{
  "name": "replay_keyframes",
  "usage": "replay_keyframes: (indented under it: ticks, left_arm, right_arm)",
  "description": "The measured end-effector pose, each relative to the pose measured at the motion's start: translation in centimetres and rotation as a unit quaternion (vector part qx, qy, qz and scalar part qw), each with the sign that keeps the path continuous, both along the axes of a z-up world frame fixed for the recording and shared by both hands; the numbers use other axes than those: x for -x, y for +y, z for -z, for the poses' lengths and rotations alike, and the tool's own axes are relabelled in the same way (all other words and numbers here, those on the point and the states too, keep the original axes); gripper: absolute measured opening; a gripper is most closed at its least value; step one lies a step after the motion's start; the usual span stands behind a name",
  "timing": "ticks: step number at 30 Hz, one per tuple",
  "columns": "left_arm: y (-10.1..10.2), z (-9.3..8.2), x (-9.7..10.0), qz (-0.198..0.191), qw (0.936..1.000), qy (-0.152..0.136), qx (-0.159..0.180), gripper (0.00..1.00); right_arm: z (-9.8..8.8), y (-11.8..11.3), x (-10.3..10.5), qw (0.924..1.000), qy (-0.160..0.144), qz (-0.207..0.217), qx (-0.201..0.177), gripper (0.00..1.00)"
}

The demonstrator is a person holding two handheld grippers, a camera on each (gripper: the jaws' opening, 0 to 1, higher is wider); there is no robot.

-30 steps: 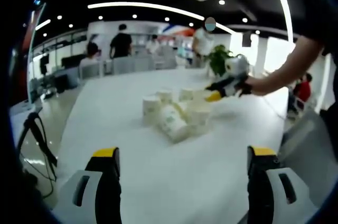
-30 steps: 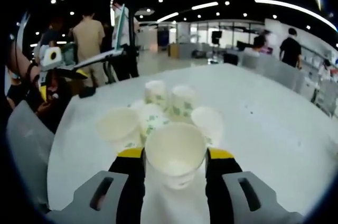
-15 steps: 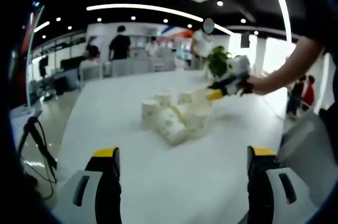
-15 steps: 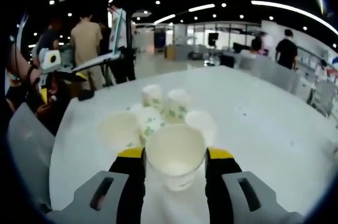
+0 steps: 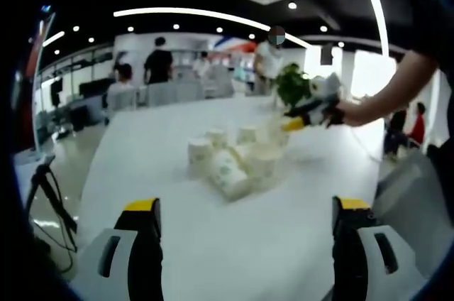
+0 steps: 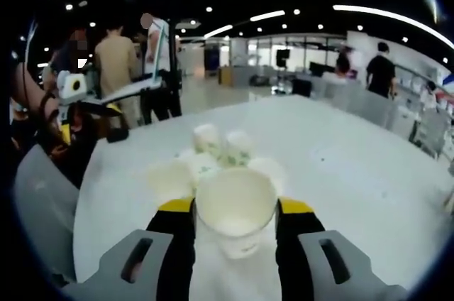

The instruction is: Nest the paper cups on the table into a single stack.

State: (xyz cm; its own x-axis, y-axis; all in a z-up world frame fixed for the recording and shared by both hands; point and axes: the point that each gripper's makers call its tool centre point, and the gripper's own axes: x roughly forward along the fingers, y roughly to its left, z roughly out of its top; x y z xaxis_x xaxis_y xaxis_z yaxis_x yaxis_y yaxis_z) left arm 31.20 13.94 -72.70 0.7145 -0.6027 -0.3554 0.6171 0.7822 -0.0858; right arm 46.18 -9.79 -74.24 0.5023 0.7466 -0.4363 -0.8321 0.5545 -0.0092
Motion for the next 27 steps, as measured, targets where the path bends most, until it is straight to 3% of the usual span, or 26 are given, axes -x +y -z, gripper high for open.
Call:
replay_keyframes:
  ticks: [13,27]
  left_arm:
    - [0.2,-0.4,-0.2,-0.001,1.0,-0.005,0.002,1.0]
    - [-0.3,-0.5,-0.3,0.004,1.0,-0.008,0.001,1.0]
  right_arm:
    - [-3.4,0.3,1.4,0.9991,-0.035,-0.015,-0.016,0.4]
    - [-4.4,0.4,3.7,0.9986,-0.039,-0.022,-0.027,0.39]
